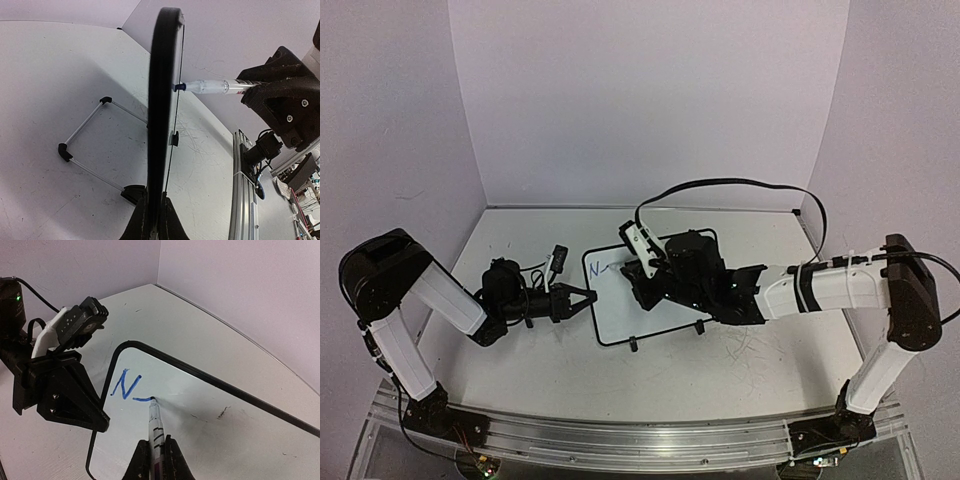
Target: Write a sentence on the whiteboard
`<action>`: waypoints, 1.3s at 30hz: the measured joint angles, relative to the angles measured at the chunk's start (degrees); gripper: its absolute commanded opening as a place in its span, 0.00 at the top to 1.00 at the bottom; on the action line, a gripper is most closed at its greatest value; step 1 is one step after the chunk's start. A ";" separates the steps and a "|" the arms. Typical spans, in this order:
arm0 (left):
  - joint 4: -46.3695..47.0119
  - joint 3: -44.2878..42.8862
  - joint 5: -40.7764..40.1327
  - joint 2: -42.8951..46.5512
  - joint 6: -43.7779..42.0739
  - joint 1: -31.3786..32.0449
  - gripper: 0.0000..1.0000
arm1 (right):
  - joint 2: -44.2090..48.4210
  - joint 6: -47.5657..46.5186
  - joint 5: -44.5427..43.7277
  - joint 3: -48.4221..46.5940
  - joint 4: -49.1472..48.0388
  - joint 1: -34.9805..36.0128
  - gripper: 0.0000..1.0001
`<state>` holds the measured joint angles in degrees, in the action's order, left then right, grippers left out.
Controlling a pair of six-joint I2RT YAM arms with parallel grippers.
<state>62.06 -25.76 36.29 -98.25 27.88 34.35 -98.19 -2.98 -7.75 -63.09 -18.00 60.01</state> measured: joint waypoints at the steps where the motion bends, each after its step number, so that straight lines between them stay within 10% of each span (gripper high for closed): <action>1: -0.08 0.00 0.00 0.04 0.00 0.00 1.00 | 0.00 0.00 0.08 0.00 0.00 0.00 1.00; 39: -0.65 0.01 -0.04 0.36 -0.30 0.00 1.00 | -1.09 1.14 4.06 -0.68 -0.39 -0.46 1.00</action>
<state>61.41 -25.75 36.25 -97.89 27.58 34.35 -99.29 -1.84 -3.70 -63.77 -18.39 59.55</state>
